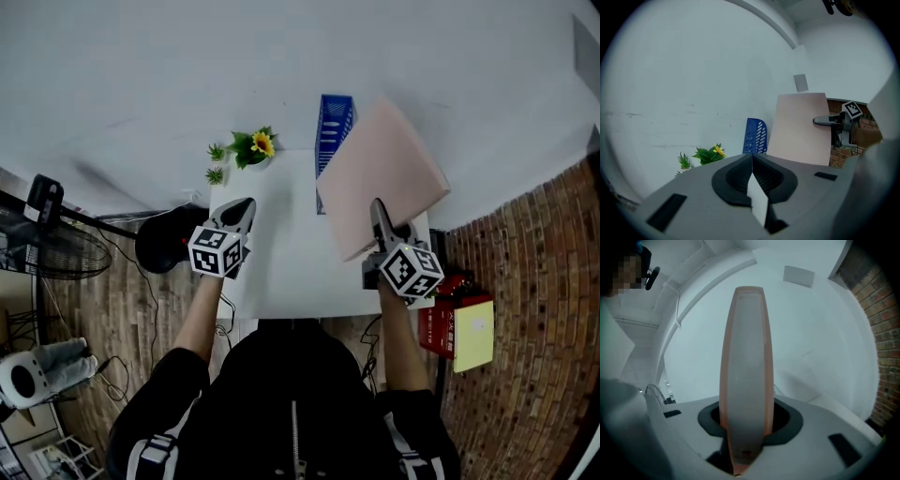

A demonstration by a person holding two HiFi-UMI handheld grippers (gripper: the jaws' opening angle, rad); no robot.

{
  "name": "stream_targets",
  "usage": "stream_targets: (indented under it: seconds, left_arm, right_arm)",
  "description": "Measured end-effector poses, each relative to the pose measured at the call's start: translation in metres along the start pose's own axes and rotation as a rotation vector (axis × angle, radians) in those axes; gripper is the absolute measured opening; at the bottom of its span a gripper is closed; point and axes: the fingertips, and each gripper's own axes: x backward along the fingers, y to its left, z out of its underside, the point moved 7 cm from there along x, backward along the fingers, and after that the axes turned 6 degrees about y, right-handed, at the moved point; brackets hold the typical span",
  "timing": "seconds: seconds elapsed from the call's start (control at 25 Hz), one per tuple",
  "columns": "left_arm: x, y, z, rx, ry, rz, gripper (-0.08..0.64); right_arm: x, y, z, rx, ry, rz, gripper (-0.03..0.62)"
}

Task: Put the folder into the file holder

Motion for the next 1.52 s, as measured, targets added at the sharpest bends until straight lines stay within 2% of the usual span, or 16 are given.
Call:
stream_targets:
  seconds: [0.24, 0.68, 0.92, 1.2, 1.52]
  left_arm:
    - [0.003, 0.02, 0.0, 0.008, 0.003, -0.002, 0.025]
    - [0.006, 0.047, 0.009, 0.034, 0.025, 0.001, 0.025]
    - [0.006, 0.054, 0.011, 0.037, 0.036, 0.008, 0.025]
    - [0.006, 0.06, 0.02, 0.052, 0.061, 0.016, 0.025]
    - [0.008, 0.07, 0.035, 0.064, 0.109, 0.011, 0.025]
  right_arm:
    - [-0.011, 0.01, -0.01, 0.055, -0.062, 0.041, 0.155]
    - [-0.029, 0.033, -0.05, 0.23, -0.231, 0.124, 0.153]
    - [-0.04, 0.035, -0.064, 0.243, -0.322, 0.149, 0.153]
    - [-0.061, 0.038, -0.057, 0.271, -0.361, 0.17, 0.153]
    - [-0.092, 0.04, -0.039, 0.362, -0.398, 0.173, 0.152]
